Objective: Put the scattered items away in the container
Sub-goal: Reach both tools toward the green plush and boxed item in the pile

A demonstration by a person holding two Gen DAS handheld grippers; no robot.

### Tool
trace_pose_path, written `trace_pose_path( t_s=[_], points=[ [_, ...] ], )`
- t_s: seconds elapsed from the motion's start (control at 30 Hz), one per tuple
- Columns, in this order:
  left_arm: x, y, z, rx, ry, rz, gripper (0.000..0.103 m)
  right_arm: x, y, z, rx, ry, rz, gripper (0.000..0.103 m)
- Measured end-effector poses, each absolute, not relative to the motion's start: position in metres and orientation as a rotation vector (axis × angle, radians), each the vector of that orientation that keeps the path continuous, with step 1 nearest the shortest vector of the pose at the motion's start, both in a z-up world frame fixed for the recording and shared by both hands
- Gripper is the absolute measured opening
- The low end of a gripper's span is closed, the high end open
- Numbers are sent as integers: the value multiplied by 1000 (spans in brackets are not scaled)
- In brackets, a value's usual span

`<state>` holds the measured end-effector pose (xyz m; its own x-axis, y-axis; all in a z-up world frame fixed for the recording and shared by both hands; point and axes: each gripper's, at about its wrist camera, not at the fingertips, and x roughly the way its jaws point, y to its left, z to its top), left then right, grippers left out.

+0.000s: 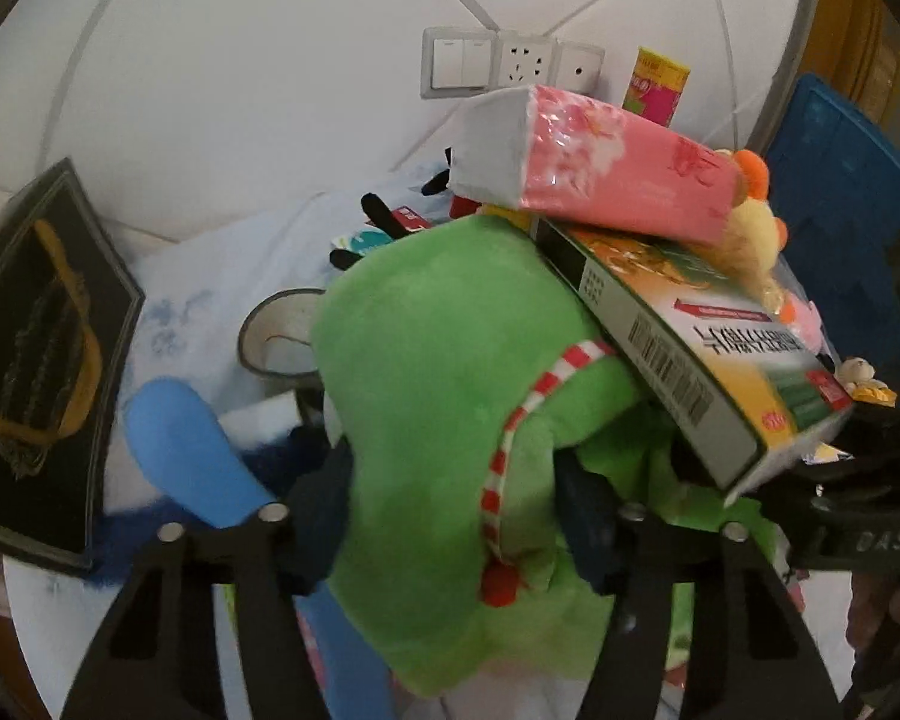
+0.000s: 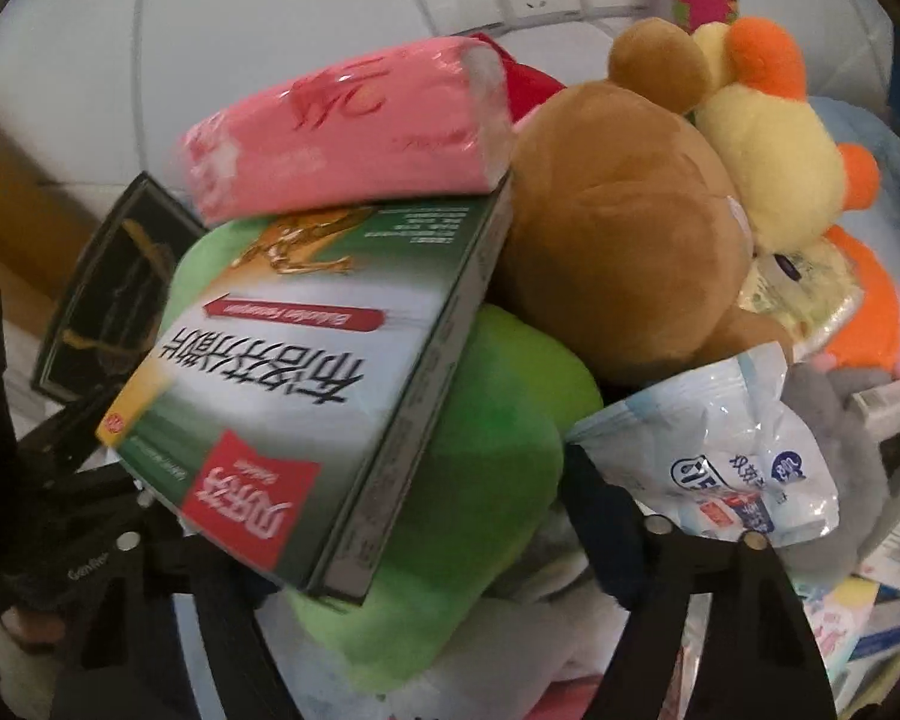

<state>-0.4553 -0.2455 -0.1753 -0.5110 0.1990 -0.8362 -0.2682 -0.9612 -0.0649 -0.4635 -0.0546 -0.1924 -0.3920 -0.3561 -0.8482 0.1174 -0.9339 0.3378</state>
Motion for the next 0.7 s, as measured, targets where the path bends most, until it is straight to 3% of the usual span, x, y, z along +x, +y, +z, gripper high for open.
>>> trace_pose_path(
  t_s=[0.07,0.13,0.43,0.63,0.7],
  points=[
    [-441,-246,-175,-1385,148,2532,36,-454,-62,-186,1503,-267,-2388,69],
    [-425,-248,-176,-1403,182,2543,33,-440,-74,-179,1465,-185,-2382,66],
    [-314,-305,-199,-1577,141,2556,33,-351,-127,-180,1376,-32,-2109,45],
    [-256,-344,-186,-1638,113,2647,33,-300,-140,-198,1447,4,-2012,45],
    [-246,-354,-177,-1624,80,2674,42,-292,-137,-193,1445,16,-2031,45]
  ],
)
